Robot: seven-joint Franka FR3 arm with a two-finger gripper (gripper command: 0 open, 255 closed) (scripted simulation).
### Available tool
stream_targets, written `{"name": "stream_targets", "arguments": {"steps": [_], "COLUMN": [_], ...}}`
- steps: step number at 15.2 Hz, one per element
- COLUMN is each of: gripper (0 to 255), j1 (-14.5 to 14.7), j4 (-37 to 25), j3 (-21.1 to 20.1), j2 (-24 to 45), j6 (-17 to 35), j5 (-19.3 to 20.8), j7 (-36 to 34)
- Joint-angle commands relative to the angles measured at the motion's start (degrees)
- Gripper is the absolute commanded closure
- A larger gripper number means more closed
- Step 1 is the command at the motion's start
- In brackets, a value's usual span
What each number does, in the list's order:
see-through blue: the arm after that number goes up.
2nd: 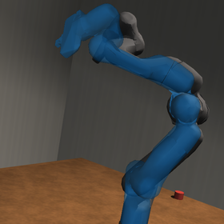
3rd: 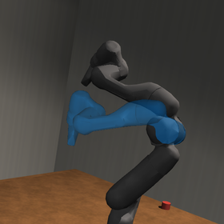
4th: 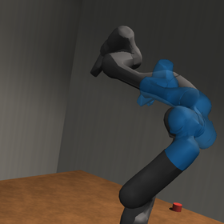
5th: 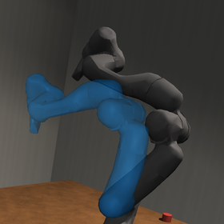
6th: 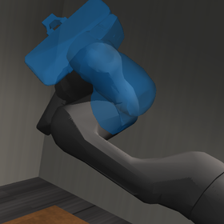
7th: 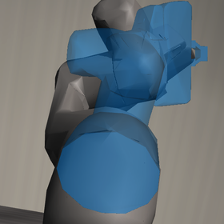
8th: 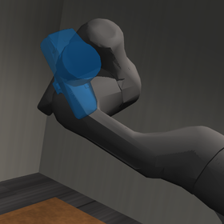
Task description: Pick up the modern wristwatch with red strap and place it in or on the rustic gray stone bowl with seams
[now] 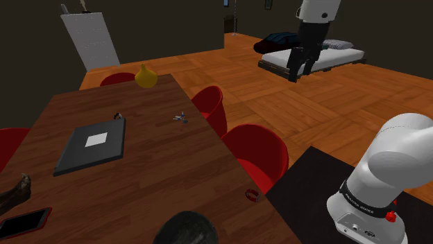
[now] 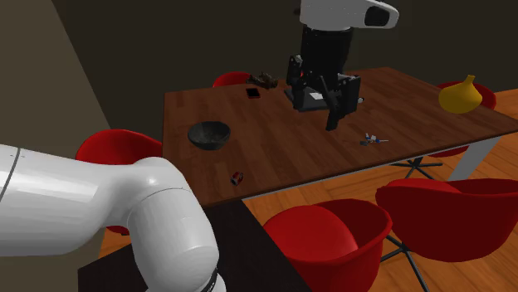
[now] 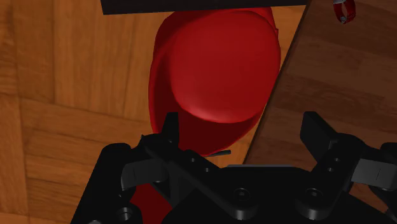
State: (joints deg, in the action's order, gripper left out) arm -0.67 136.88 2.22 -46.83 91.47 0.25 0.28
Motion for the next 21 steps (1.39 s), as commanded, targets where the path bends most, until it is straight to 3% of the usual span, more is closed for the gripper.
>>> {"name": "stream_targets", "arguments": {"steps": [1,12,21], "gripper": [0,0,0], "j1": [0.0,6.51,12.97], "j4": [0.0,15.68,23.49], "j3": [0.0,-9.62,-18.86], "j2": [0.0,0.0,8.06], "j6": [0.0,14.97,30.3], "j5": [0.0,-5.75,-11.21], "j7": [0.0,-4.86,-9.43]}}
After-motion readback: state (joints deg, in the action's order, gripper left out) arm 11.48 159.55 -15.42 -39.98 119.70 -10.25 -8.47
